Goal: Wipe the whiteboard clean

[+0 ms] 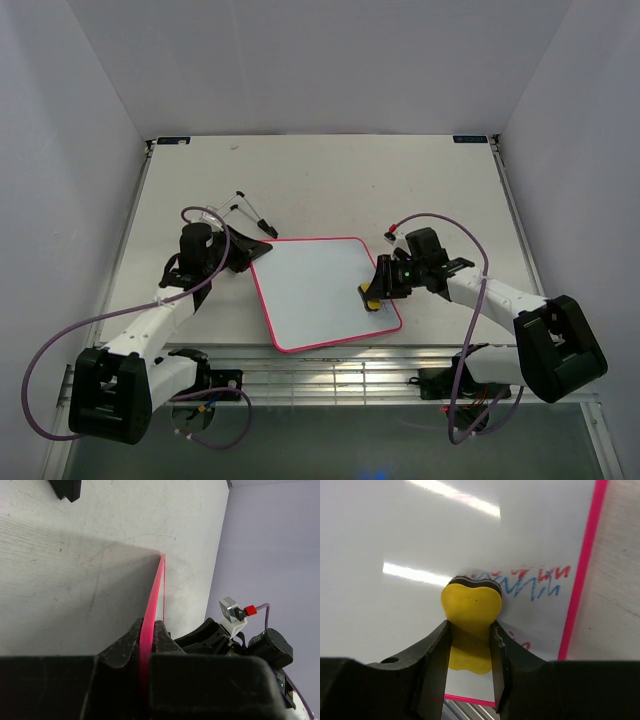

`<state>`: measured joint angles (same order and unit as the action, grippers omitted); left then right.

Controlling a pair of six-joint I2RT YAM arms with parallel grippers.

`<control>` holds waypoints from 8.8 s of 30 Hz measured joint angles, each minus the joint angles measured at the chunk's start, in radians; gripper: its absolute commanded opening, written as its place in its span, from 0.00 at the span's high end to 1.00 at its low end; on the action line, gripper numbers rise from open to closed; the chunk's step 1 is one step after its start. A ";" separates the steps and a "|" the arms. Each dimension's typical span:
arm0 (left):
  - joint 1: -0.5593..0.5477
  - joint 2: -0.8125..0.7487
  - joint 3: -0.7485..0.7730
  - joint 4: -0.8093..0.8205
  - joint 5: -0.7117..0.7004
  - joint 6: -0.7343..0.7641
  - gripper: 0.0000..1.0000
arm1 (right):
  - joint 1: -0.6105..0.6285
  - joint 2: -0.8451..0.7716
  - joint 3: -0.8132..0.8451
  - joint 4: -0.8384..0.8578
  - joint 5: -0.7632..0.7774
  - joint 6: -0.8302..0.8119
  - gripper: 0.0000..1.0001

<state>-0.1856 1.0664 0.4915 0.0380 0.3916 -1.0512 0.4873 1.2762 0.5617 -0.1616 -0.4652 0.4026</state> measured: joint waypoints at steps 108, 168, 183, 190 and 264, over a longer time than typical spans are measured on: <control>0.113 0.044 0.100 -0.121 0.089 0.100 1.00 | -0.170 0.323 0.160 0.018 -0.142 -0.082 0.80; 0.121 -0.014 0.038 -0.103 0.087 0.077 1.00 | 0.371 0.470 0.720 -0.151 0.064 -0.062 0.84; 0.117 -0.014 0.039 -0.113 0.090 0.078 1.00 | 0.668 0.336 0.677 -0.077 0.210 0.035 0.85; 0.107 -0.028 0.066 -0.144 0.071 0.082 1.00 | 0.455 0.158 0.388 -0.091 0.191 0.037 0.85; 0.105 0.028 0.421 0.274 0.174 0.481 1.00 | -0.195 -0.126 0.370 -0.403 0.364 -0.208 0.10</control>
<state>-0.0807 1.0943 0.9123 0.3122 0.5659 -0.5701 0.2928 1.1500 0.9321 -0.5644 -0.1017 0.1944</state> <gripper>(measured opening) 0.146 0.900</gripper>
